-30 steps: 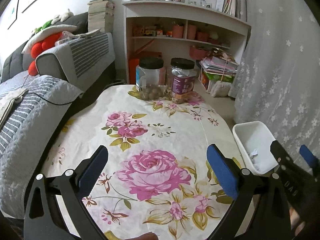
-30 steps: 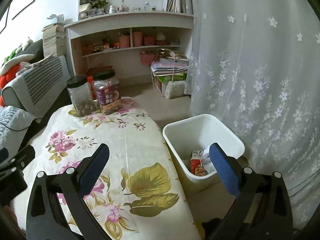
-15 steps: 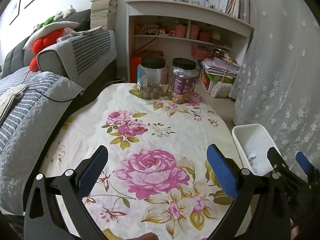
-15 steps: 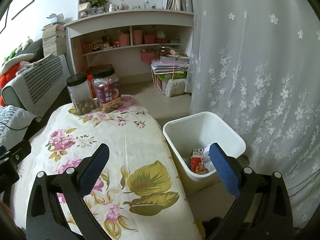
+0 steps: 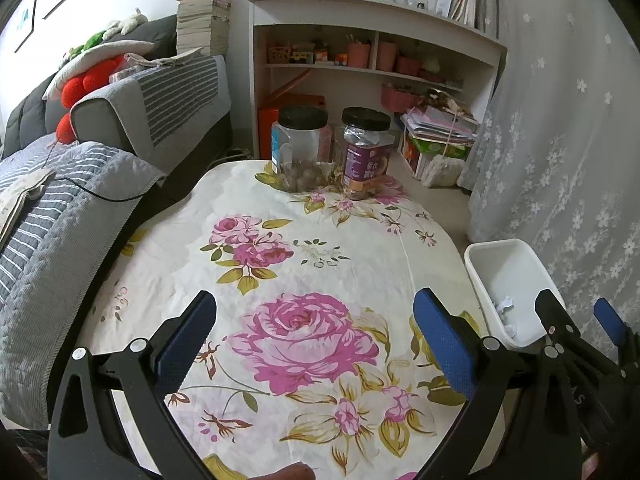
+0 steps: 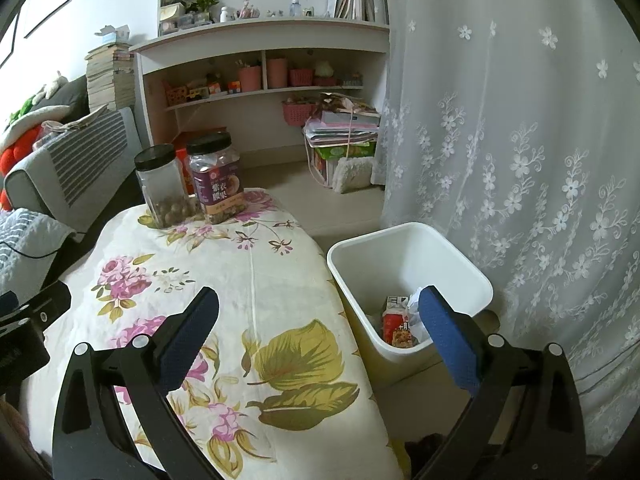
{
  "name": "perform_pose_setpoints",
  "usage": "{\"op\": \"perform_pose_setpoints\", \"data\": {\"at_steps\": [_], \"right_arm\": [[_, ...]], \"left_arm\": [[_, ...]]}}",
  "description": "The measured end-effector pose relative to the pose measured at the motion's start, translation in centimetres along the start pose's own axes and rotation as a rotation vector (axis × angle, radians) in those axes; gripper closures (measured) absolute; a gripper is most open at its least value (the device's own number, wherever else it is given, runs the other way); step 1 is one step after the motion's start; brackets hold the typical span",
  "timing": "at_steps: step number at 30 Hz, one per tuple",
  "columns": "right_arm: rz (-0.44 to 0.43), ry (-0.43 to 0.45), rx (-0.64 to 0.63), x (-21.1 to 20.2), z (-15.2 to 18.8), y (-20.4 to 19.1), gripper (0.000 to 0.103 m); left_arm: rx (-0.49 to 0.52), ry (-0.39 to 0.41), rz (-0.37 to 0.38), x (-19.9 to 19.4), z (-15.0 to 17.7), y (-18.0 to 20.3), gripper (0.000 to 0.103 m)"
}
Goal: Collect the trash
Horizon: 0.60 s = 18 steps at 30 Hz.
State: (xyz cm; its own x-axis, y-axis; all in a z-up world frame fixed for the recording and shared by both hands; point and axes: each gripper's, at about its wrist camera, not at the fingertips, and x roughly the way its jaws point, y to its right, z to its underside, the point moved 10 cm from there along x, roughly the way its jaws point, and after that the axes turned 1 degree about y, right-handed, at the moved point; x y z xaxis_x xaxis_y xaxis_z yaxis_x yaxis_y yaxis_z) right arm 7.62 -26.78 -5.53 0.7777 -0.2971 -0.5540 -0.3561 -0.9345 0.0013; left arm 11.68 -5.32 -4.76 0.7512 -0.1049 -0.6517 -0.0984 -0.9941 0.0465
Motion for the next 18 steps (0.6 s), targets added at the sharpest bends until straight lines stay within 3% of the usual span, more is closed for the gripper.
{"op": "perform_pose_setpoints", "data": {"at_steps": [18], "right_arm": [[-0.006,-0.006,-0.006,0.11,0.12,-0.21,0.007]], "left_arm": [[-0.001,-0.005,-0.002,0.07,0.03,-0.01,0.007]]}}
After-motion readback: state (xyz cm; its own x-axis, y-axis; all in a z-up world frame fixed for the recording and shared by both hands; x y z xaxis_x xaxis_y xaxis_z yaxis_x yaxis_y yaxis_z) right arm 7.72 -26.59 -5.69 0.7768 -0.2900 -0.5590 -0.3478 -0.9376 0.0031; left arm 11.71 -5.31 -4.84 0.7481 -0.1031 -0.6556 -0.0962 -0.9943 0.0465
